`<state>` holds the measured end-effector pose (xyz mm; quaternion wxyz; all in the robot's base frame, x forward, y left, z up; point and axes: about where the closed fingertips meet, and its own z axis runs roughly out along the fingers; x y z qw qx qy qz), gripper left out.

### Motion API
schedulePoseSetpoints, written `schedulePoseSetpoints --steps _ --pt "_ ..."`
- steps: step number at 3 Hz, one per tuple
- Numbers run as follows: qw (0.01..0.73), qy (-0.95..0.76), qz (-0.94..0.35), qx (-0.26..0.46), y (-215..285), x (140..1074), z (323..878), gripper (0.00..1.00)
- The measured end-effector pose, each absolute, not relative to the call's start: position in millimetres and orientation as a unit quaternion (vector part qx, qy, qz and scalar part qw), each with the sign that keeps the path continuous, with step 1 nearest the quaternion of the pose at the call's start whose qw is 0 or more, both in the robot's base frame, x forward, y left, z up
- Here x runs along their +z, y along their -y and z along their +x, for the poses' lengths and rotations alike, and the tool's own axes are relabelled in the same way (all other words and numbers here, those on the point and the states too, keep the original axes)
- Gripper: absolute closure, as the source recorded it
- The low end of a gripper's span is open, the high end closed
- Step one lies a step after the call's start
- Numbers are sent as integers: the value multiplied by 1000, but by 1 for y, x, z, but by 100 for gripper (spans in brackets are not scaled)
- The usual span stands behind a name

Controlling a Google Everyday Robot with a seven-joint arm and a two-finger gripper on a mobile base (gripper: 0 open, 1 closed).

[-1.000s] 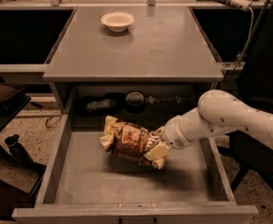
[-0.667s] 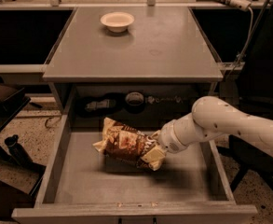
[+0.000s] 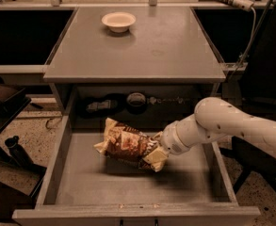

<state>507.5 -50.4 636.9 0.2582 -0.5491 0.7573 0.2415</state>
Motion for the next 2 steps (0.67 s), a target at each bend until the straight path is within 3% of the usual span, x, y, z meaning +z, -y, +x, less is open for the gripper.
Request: schedulePoseSetpoints --steps 2 --pt "258 -757 -549 242 50 637 507 12"
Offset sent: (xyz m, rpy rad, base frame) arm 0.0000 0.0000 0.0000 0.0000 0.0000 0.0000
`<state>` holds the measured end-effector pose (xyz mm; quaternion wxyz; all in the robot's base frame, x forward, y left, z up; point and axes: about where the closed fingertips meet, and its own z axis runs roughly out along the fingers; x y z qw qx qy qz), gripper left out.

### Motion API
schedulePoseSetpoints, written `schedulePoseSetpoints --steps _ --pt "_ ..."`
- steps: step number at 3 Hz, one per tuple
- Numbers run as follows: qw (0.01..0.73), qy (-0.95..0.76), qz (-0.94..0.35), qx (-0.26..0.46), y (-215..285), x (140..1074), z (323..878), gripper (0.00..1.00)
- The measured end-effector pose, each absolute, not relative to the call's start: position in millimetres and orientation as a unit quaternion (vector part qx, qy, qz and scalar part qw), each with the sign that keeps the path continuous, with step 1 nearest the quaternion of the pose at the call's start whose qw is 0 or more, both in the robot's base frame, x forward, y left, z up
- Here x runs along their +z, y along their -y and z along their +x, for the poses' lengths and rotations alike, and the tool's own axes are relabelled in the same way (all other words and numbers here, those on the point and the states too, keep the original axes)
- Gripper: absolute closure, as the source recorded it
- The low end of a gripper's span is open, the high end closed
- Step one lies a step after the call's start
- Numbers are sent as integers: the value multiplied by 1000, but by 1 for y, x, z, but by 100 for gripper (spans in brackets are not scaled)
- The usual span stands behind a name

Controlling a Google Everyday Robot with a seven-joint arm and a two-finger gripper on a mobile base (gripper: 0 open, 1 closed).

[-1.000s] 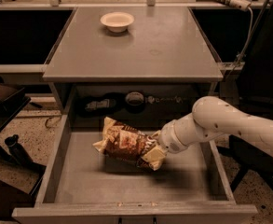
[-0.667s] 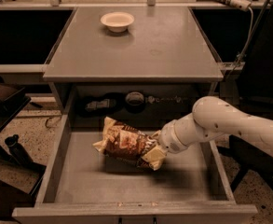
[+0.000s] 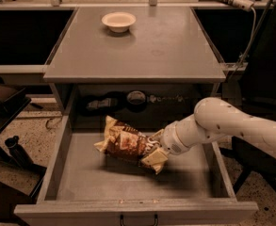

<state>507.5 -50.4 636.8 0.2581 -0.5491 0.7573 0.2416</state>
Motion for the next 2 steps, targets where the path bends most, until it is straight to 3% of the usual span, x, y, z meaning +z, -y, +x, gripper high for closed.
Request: schedulePoseSetpoints --steps 1,2 --pt "258 -757 -549 242 50 637 507 0" --pt "258 -757 -549 242 50 637 507 0"
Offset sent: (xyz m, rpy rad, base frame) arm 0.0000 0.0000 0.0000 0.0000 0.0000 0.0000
